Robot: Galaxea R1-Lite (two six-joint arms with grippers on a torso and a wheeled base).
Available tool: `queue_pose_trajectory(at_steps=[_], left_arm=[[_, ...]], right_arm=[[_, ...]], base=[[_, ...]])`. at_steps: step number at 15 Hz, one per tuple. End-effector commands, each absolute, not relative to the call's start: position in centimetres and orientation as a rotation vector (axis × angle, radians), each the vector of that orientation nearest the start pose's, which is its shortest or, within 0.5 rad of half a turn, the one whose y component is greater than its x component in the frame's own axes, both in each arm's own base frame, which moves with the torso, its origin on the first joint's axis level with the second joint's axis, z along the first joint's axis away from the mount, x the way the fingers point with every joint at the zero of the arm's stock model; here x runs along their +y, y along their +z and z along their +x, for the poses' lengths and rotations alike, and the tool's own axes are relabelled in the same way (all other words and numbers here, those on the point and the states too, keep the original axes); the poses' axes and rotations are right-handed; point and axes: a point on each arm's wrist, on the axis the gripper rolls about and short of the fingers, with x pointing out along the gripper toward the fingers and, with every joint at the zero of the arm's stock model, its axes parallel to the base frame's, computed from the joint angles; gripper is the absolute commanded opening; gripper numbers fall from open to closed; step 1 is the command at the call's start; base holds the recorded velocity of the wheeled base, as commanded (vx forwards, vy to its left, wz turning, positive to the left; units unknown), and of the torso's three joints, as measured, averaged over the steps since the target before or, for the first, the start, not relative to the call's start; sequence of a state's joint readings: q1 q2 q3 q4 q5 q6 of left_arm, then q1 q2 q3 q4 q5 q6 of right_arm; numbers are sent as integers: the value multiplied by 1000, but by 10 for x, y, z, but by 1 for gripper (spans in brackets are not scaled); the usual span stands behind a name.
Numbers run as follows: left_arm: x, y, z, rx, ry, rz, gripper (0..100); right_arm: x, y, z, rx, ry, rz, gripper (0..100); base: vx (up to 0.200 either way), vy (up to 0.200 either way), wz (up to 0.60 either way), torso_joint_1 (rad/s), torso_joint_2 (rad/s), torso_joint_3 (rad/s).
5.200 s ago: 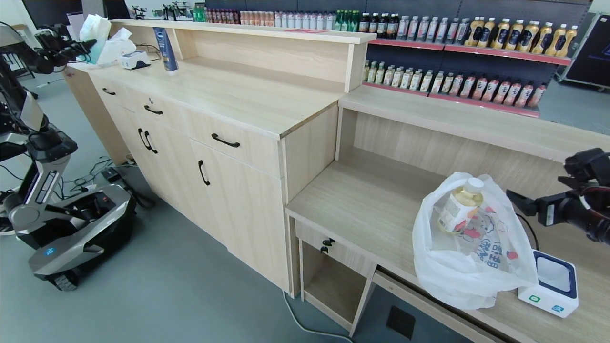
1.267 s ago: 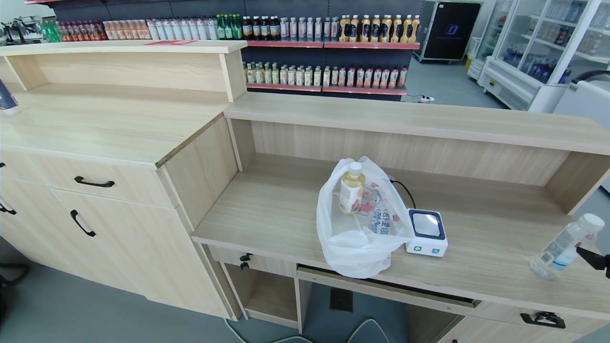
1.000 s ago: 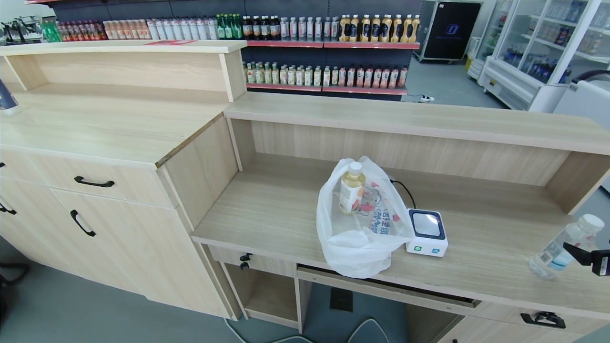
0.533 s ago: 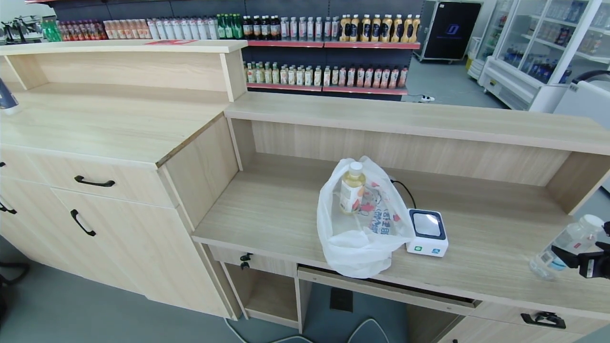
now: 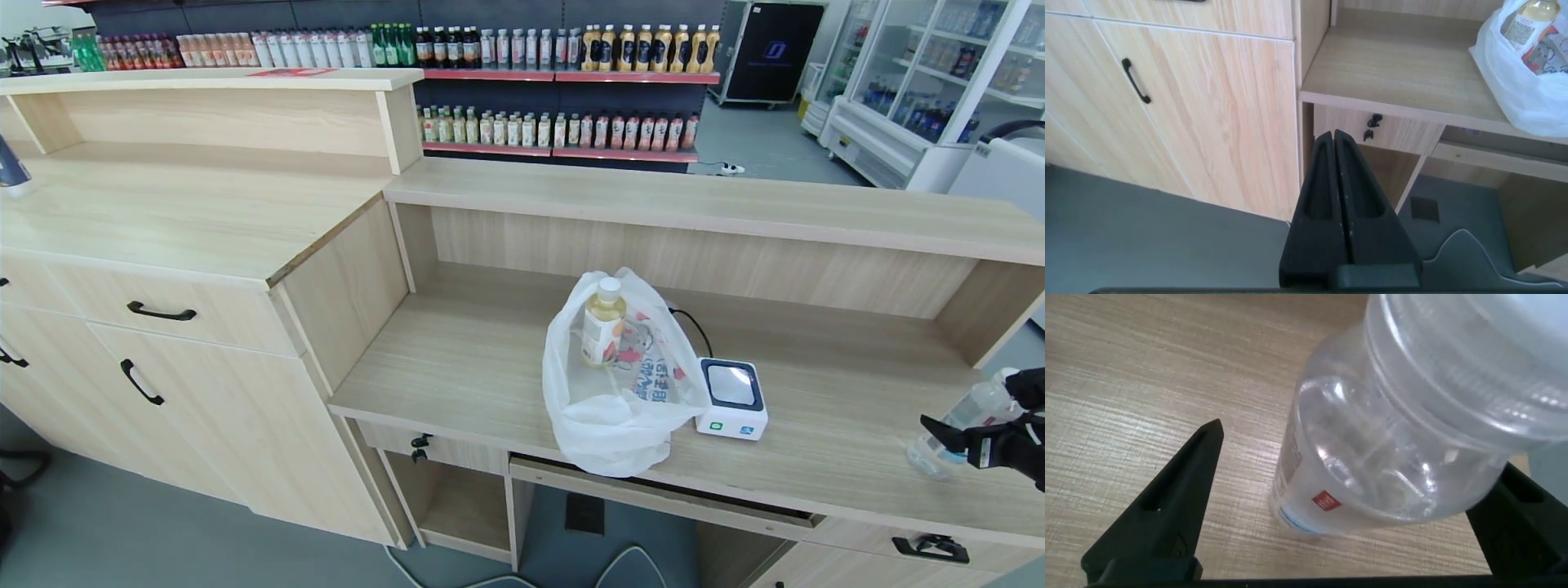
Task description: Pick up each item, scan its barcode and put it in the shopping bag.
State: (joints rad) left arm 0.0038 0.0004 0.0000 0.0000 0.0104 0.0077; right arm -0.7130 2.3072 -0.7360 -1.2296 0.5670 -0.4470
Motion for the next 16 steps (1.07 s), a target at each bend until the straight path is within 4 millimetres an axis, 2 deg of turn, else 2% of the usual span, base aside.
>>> queue_pose_trajectory(at_steps=[1, 9, 13, 14, 16], left_arm=[[0, 75, -23, 0, 15, 8, 0], [0, 75, -23, 0, 15, 8, 0], [0, 75, -23, 0, 15, 8, 0], [0, 75, -23, 0, 15, 8, 0], [0, 75, -23, 0, 15, 8, 0]], right_arm=[[-231, 12, 291, 297, -69, -242, 100], [-227, 1, 302, 295, -46, -248, 100], [-228, 2, 310, 274, -40, -264, 100], [-229, 3, 311, 272, -41, -266, 0], [-231, 4, 313, 264, -43, -271, 0]], base=[[0, 0, 0, 0, 0, 0], [0, 0, 0, 0, 0, 0], [0, 0, 0, 0, 0, 0], [0, 0, 0, 0, 0, 0], [0, 0, 0, 0, 0, 0]])
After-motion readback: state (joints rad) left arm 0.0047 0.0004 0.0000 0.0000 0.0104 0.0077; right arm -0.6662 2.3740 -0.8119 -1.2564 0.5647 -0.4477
